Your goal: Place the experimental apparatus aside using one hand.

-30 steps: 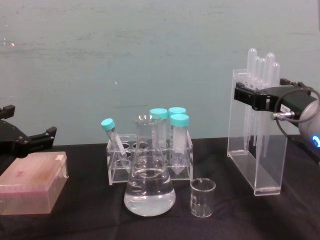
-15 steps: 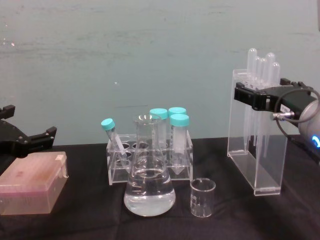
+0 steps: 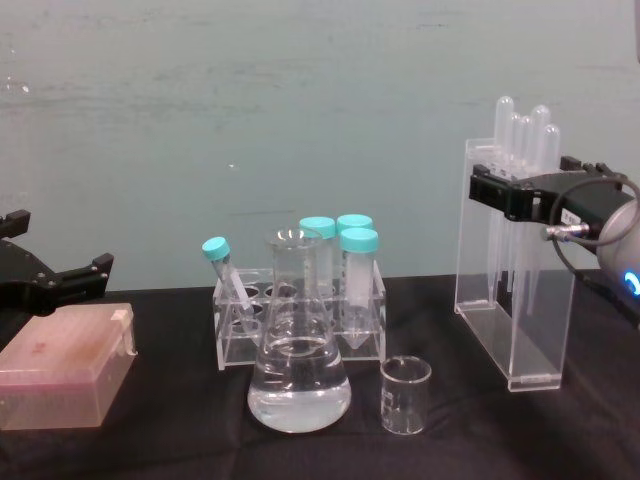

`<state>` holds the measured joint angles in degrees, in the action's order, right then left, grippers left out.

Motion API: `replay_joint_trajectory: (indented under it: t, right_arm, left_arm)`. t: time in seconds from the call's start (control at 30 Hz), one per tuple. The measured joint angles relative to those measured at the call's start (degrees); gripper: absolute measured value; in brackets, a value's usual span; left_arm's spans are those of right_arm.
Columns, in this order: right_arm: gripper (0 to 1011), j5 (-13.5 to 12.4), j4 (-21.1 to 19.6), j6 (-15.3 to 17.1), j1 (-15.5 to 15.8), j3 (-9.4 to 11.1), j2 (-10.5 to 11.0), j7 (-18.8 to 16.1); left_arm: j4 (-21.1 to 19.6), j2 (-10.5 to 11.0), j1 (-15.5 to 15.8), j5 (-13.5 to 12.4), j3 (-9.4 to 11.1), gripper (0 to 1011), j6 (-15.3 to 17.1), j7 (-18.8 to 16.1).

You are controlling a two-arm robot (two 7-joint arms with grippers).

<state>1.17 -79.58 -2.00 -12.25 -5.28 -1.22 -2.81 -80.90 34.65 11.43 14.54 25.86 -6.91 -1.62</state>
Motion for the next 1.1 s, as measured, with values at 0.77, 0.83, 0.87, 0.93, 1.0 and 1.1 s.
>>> replay_joint_trajectory:
  t: [0.77, 0.83, 0.87, 0.93, 1.0, 1.1]
  right_arm:
    - [618, 0.0, 0.0, 0.0, 0.0, 0.0, 0.0, 0.0]
    - [618, 0.0, 0.0, 0.0, 0.0, 0.0, 0.0, 0.0]
    - [618, 0.0, 0.0, 0.0, 0.0, 0.0, 0.0, 0.0]
    - [618, 0.0, 0.0, 0.0, 0.0, 0.0, 0.0, 0.0]
    - [617, 0.0, 0.0, 0.0, 0.0, 0.0, 0.0, 0.0]
    - [618, 0.0, 0.0, 0.0, 0.0, 0.0, 0.0, 0.0]
  left_arm:
    - [0.0, 0.0, 0.0, 0.0, 0.0, 1000, 0.0, 0.0]
    - [0.0, 0.0, 0.0, 0.0, 0.0, 1000, 0.0, 0.0]
    - [0.0, 0.0, 0.0, 0.0, 0.0, 1000, 0.0, 0.0]
    - [0.0, 0.0, 0.0, 0.0, 0.0, 1000, 0.0, 0.0]
    - [0.0, 0.0, 0.0, 0.0, 0.0, 1000, 0.0, 0.0]
    - [0.0, 0.0, 0.0, 0.0, 0.0, 1000, 0.0, 0.0]
